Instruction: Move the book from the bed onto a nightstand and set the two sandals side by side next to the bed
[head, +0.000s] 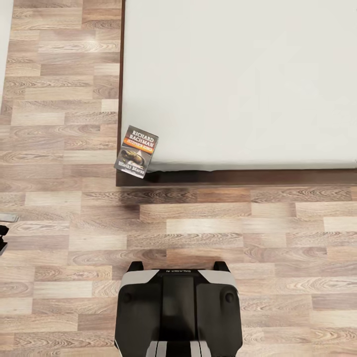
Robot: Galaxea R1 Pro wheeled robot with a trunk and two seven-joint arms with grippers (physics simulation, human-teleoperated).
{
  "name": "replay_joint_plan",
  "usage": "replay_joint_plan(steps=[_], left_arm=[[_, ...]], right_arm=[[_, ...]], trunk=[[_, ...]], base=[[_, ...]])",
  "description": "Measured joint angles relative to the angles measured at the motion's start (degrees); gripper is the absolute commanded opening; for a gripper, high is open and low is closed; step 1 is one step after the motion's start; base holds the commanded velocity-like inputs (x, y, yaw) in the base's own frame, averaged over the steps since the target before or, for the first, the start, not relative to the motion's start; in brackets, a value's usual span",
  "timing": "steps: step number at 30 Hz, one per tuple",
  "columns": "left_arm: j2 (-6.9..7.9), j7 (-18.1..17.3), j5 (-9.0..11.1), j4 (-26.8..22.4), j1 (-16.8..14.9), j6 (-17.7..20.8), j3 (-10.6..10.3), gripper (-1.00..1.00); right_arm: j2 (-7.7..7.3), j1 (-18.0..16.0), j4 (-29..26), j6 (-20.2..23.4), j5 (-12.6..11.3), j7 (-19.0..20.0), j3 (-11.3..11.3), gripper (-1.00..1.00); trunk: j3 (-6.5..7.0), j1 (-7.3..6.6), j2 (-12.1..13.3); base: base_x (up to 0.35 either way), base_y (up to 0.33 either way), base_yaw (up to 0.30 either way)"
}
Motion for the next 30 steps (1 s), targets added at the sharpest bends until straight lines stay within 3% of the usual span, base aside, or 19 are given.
replay_joint_plan(steps=[15,19,22,30], left_arm=[[-0.17,-4.6,0.0,5.0,0.6,0.0,-0.1,1.00],[-0.86,-5.9,0.1,7.1,0.7,0.0,0.0,1.00],[-1.73,-7.0,0.1,8.6,0.7,0.0,0.0,1.00],[-6.18,-12.5,0.3,15.9,2.1,-0.2,0.2,1.00]], right_arm=[[-0.03,0.0,-0.1,-0.5,0.0,0.0,0.0,1.00],[-0.08,0.0,0.0,-1.2,-0.1,0.0,0.0,1.00],[-0.09,0.0,0.0,-1.7,-0.1,0.0,0.0,1.00],[-0.19,0.0,-0.1,-2.3,-0.2,0.0,0.0,1.00]], trunk=[[2.70,-3.30,6.0],[3.41,-4.18,7.6],[3.95,-4.84,8.8],[5.39,-6.60,12.0]], base=[[0.000,0.000,0.000],[0.000,0.000,0.000],[0.000,0.000,0.000],[0.000,0.000,0.000]])
